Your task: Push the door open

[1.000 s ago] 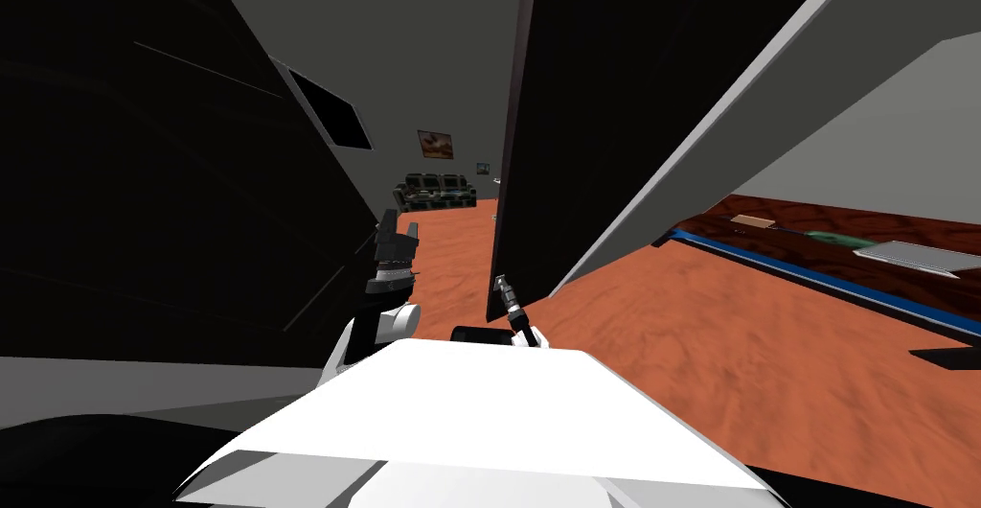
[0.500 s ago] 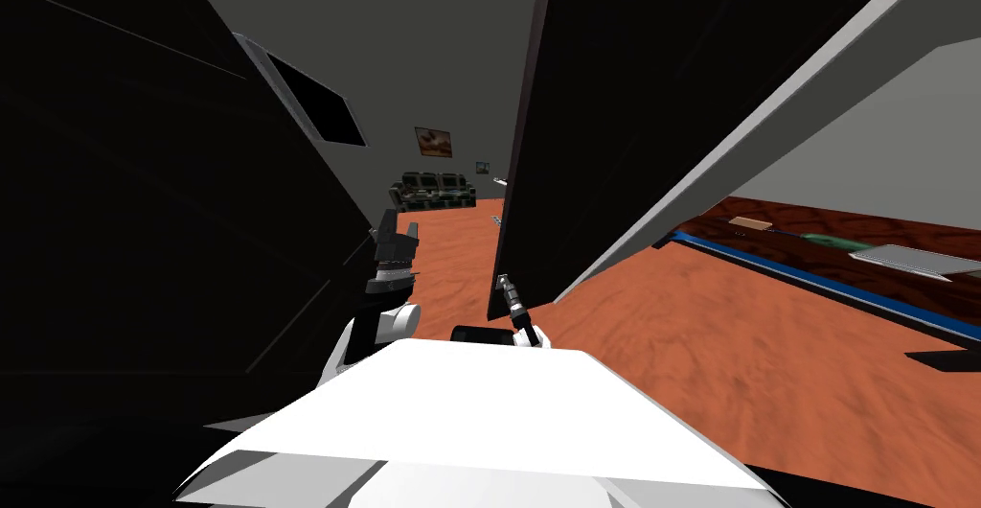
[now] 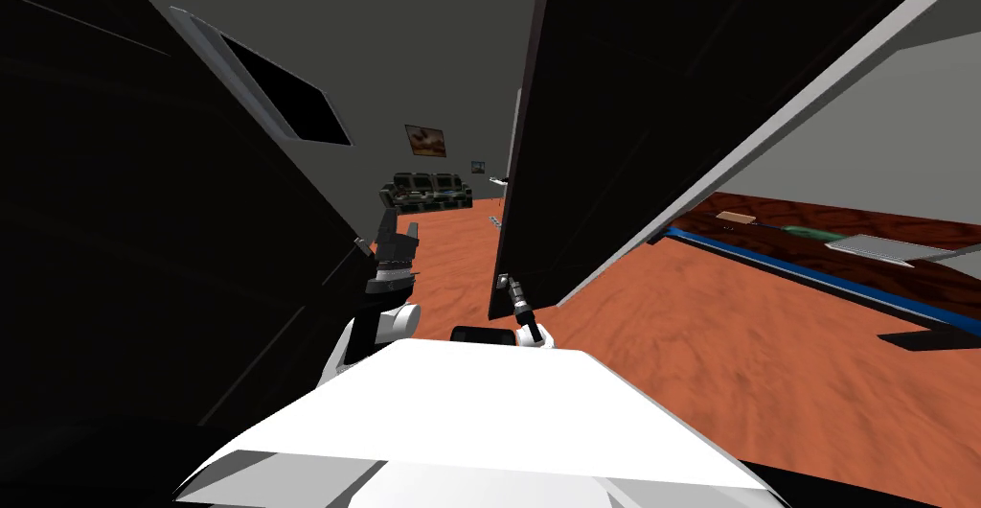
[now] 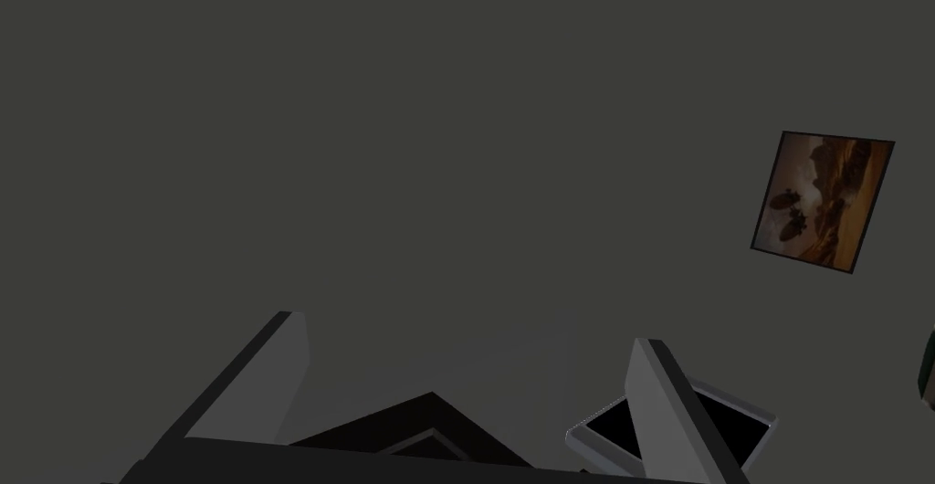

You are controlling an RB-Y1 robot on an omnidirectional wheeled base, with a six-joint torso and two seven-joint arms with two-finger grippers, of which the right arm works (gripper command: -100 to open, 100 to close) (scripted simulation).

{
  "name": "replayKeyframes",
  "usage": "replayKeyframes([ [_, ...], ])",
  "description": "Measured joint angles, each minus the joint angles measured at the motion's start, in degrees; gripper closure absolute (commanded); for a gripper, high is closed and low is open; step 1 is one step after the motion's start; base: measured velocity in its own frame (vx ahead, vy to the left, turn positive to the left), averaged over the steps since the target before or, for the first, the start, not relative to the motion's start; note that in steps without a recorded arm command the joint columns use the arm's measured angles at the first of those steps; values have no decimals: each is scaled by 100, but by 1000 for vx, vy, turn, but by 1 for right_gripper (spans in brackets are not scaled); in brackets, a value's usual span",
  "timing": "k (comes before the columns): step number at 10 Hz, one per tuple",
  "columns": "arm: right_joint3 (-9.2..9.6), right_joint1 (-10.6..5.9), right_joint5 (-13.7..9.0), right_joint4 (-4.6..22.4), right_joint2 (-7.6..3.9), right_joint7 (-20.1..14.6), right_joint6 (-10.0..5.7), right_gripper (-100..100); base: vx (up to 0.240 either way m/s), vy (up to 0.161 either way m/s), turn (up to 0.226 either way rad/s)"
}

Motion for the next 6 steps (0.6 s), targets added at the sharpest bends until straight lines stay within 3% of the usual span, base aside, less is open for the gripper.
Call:
replayKeyframes([
  [6,69,47,6,-136,29,-32,89,-100,-235,-12,-29],
])
